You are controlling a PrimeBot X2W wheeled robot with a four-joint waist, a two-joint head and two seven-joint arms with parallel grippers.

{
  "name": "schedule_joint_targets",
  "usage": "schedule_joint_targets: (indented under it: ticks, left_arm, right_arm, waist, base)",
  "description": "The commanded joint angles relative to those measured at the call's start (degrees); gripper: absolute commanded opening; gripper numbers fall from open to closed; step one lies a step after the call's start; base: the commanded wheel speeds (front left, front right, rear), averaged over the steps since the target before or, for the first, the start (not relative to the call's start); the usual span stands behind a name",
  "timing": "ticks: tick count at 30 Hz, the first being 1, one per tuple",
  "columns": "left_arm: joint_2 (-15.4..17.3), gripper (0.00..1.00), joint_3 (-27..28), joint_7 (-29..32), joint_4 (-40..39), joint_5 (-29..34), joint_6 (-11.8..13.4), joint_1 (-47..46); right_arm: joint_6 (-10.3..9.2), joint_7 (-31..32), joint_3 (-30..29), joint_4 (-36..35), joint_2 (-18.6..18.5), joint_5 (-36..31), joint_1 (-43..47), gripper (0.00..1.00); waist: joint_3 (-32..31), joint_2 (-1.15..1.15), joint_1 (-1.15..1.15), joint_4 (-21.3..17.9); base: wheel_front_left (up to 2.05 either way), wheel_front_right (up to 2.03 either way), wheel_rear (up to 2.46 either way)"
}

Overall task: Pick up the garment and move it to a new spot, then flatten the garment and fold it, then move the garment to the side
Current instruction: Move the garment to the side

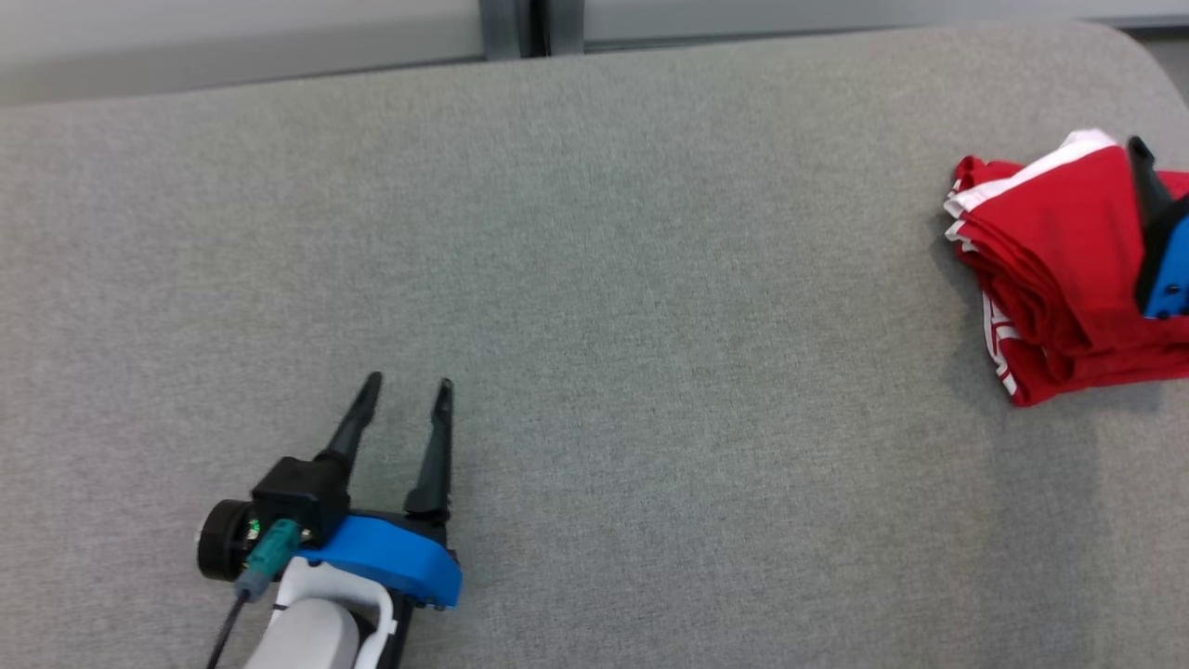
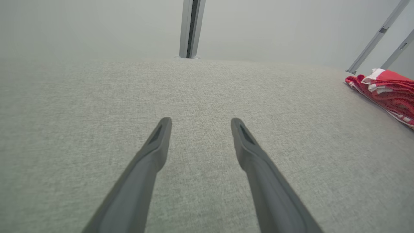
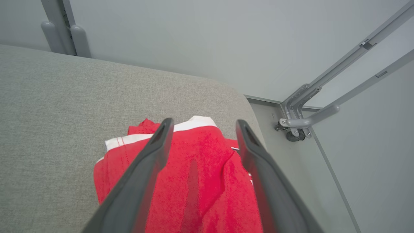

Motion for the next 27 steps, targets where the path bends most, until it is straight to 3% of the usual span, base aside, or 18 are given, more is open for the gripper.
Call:
schedule_joint_targets:
  ticks: [1, 13, 20, 23, 27]
  left_arm:
    - [0.41, 1.0, 0.61, -0.47, 0.25, -0.45, 0.21, -0.63]
    - [1.3, 1.0, 7.02, -3.4, 4.25, -5.0, 1.65, 3.82]
    - [0.29, 1.0, 7.76, -4.01, 5.76, -5.44, 1.7, 7.77]
    - [-0.61, 1.0, 7.81, -4.19, 6.23, -5.58, 1.4, 9.4]
    - [-1.44, 1.0, 8.44, -4.29, 6.12, -5.86, 1.17, 11.07]
  right_arm:
    - [-0.01, -0.91, -0.07, -0.21, 0.68, -0.38, -0.2, 1.0]
    - [-0.01, -15.68, -1.47, -3.07, 10.99, -3.74, 8.34, 1.0]
    - [-0.01, -22.45, -3.63, -8.06, 20.17, -7.27, 19.29, 1.0]
    - [-0.01, -24.73, -3.28, -9.49, 22.0, -6.56, 24.69, 1.0]
    - [-0.01, -26.88, 0.55, -10.35, 22.28, -0.23, 30.47, 1.0]
  waist:
    - [-1.0, 0.0, 0.0, -0.32]
    - [-10.82, 0.0, 0.0, 3.95]
    - [-14.85, 0.0, 0.0, 6.39]
    - [-16.06, 0.0, 0.0, 7.15]
    - [-17.03, 0.0, 0.0, 7.84]
  base:
    - [0.0, 0.0, 0.0]
    - [0.0, 0.0, 0.0]
    - [0.0, 0.0, 0.0]
    - [0.0, 0.0, 0.0]
    - [0.0, 0.0, 0.0]
